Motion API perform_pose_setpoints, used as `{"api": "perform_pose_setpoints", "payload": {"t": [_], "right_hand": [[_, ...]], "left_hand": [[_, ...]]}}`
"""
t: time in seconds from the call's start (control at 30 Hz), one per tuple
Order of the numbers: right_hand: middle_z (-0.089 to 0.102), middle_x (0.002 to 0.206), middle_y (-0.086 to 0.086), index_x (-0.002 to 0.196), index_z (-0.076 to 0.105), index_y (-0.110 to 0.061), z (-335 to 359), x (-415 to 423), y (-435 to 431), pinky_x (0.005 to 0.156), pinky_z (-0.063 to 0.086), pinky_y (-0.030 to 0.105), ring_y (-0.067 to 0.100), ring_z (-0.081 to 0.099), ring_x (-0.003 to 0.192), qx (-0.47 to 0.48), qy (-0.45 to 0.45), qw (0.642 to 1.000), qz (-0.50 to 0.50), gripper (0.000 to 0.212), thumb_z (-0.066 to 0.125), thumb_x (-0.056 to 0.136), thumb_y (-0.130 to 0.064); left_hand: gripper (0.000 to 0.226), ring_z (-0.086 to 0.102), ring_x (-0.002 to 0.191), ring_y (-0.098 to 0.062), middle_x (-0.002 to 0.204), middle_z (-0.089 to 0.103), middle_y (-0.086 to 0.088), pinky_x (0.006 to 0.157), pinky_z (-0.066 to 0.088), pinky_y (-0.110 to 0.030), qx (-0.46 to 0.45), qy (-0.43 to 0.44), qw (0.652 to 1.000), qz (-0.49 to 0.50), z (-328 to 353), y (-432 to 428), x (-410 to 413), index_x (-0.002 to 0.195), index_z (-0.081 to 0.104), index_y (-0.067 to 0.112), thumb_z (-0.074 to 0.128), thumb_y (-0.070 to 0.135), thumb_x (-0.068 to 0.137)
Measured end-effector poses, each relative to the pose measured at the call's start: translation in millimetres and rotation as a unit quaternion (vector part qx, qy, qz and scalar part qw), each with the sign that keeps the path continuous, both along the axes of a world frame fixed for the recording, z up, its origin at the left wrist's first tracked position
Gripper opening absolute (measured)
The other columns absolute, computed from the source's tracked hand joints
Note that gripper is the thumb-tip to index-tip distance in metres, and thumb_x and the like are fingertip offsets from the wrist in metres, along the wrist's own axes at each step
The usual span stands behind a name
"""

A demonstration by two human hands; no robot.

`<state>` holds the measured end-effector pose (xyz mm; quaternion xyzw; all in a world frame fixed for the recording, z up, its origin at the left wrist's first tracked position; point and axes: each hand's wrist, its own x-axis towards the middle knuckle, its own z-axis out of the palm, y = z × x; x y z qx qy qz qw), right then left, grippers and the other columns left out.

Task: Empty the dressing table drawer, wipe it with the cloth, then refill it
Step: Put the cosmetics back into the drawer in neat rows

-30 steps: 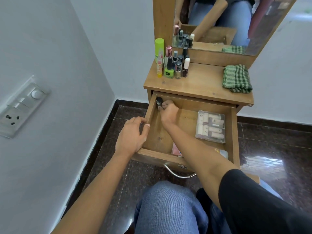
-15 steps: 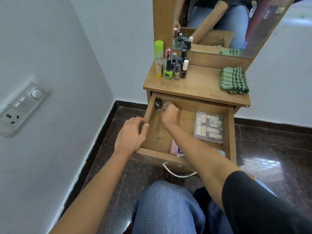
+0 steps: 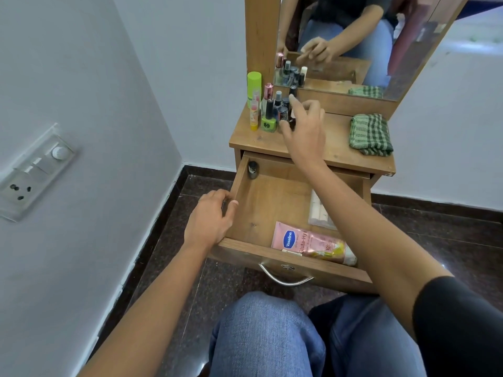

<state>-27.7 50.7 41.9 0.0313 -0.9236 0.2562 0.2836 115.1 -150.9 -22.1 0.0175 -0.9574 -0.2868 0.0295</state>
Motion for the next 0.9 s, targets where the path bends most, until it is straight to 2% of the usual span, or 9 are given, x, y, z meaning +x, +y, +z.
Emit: {"api": "perform_pose_setpoints", "payload": {"t": [0.17,0.33,0.5,0.57,0.63,0.73,0.8,0.9], "right_hand": [[0.046,0.114,0.005,0.132,0.054,-0.019,-2.5,-8.3,2.5,0.077,0.045,0.026,0.020,0.041,0.106,0.080,-0.028,0.996,0.012,0.044,0.062,0.089,-0.027],[0.051,0.114,0.006,0.113,0.058,-0.015,-5.5,-11.3,2.2,0.074,0.037,0.022,0.021,0.043,0.104,0.077,0.003,0.997,0.007,0.028,0.063,0.087,-0.024],[0.063,0.101,0.004,0.108,0.057,-0.012,-1.7,-11.4,-1.5,0.070,0.032,0.026,0.022,0.047,0.096,0.129,0.032,0.990,0.038,0.019,0.056,0.090,-0.017],[0.063,0.096,0.004,0.102,0.058,-0.010,0.0,-8.7,-1.5,0.067,0.033,0.026,0.022,0.048,0.092,0.111,0.040,0.992,0.050,0.014,0.056,0.088,-0.015],[0.062,0.093,0.004,0.100,0.059,-0.009,-0.2,-1.2,-2.1,0.066,0.040,0.026,0.019,0.050,0.087,0.052,0.069,0.994,0.068,0.014,0.057,0.087,-0.014],[0.061,0.091,0.004,0.101,0.061,-0.007,-17.4,20.5,-4.4,0.068,0.041,0.012,0.007,0.049,0.079,-0.030,0.111,0.982,0.151,0.017,0.062,0.086,-0.016],[0.058,0.091,0.002,0.102,0.060,-0.008,-43.0,37.1,-6.8,0.067,0.040,0.012,0.006,0.048,0.076,-0.017,0.048,0.977,0.208,0.019,0.063,0.087,-0.019],[0.055,0.098,-0.001,0.108,0.058,-0.011,-79.2,45.0,-9.2,0.068,0.045,0.023,0.006,0.049,0.076,-0.006,-0.070,0.973,0.219,0.023,0.064,0.086,-0.018]], "left_hand": [[0.035,0.055,0.108,-0.014,0.121,0.061,0.001,0.089,0.052,-0.039,0.000,0.002,1.000,-0.002,0.3,0.3,-0.6,0.122,0.060,0.019,0.047,0.041,0.098],[0.035,0.056,0.109,-0.014,0.121,0.061,0.001,0.090,0.052,-0.040,0.003,0.001,1.000,-0.003,-0.5,-0.2,-0.9,0.123,0.060,0.019,0.047,0.040,0.098],[0.034,0.056,0.106,-0.013,0.120,0.061,0.002,0.089,0.052,-0.038,0.003,0.001,1.000,0.000,-0.8,-0.3,-0.8,0.121,0.060,0.020,0.048,0.041,0.098],[0.033,0.056,0.105,-0.012,0.119,0.061,0.002,0.088,0.052,-0.037,0.003,0.001,1.000,0.001,-1.1,-0.3,-0.9,0.121,0.060,0.020,0.048,0.040,0.098],[0.033,0.056,0.105,-0.012,0.118,0.061,0.002,0.088,0.052,-0.037,0.002,0.002,1.000,0.001,-1.4,-0.4,-0.9,0.121,0.060,0.020,0.048,0.040,0.098],[0.033,0.056,0.105,-0.012,0.118,0.061,0.003,0.088,0.053,-0.038,0.001,0.004,1.000,0.001,-2.2,-0.2,-1.8,0.120,0.060,0.020,0.048,0.041,0.098],[0.032,0.056,0.104,-0.011,0.117,0.061,0.003,0.086,0.052,-0.037,0.002,0.007,1.000,0.001,-2.6,-0.3,-2.1,0.119,0.061,0.021,0.048,0.040,0.097],[0.032,0.055,0.103,-0.012,0.116,0.062,0.003,0.085,0.051,-0.035,0.002,0.013,1.000,0.000,-3.3,-0.6,-1.2,0.119,0.061,0.020,0.048,0.039,0.097]]}}
